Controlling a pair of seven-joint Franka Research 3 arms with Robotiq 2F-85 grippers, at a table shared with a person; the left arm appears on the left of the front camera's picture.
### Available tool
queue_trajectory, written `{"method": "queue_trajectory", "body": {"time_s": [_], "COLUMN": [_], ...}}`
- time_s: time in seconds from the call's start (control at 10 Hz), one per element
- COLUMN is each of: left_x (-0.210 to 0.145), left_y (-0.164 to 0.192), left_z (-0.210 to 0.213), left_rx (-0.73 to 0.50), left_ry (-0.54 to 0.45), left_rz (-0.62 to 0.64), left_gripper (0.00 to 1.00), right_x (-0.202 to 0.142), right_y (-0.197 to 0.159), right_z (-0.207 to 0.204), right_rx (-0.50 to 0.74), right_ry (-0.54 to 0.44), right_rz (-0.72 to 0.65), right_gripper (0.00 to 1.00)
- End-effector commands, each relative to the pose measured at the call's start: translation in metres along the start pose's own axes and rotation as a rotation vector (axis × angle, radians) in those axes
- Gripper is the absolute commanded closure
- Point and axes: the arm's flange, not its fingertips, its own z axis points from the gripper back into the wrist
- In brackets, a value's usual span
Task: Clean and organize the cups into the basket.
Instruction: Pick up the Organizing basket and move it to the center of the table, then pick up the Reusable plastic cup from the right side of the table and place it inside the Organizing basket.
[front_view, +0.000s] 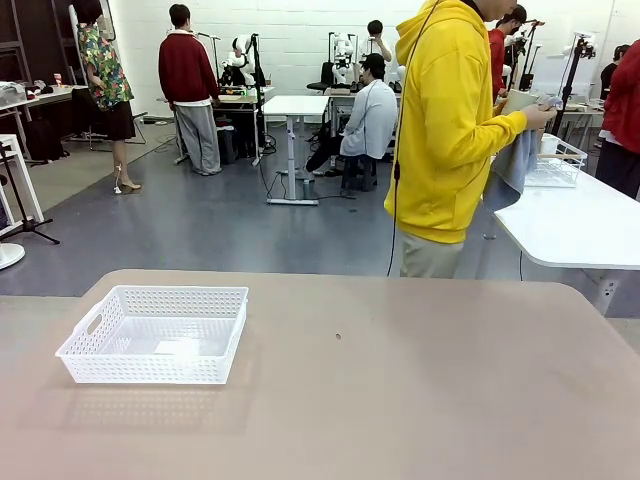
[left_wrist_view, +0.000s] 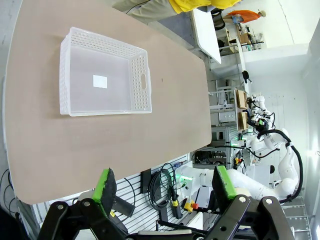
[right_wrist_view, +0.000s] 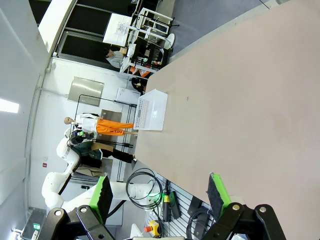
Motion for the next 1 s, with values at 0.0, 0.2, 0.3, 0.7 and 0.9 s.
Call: {"method": "queue_trajectory", "body": {"time_s": [0.0, 0.2, 0.3, 0.7, 0.9], "left_x": [-0.0006, -0.0006, -0.0006, -0.0006, -0.0006], "left_y": [-0.0001, -0.0001, -0.0001, -0.0001, -0.0001], "left_z": [0.0013, 0.0013, 0.0013, 0.0013, 0.0013], "left_rx": [-0.008, -0.008, -0.008, -0.008, -0.008], "left_ry": [-0.003, -0.003, -0.003, -0.003, -0.003], "left_rz": [-0.005, -0.005, -0.005, -0.005, -0.005], "left_gripper": [0.0, 0.0, 0.0, 0.0, 0.0], "right_x": [0.0008, 0.0008, 0.0008, 0.0008, 0.0008], "right_y": [-0.0015, -0.0015, -0.0015, -0.0015, -0.0015], "right_z": [-0.0002, -0.0002, -0.0002, -0.0002, -0.0002], "right_rx": [-0.001, -0.001, -0.001, -0.001, -0.001], "right_ry": [-0.005, -0.005, -0.005, -0.005, -0.005], "right_rz": [0.0, 0.0, 0.0, 0.0, 0.0], "right_gripper": [0.0, 0.0, 0.0, 0.0, 0.0]}}
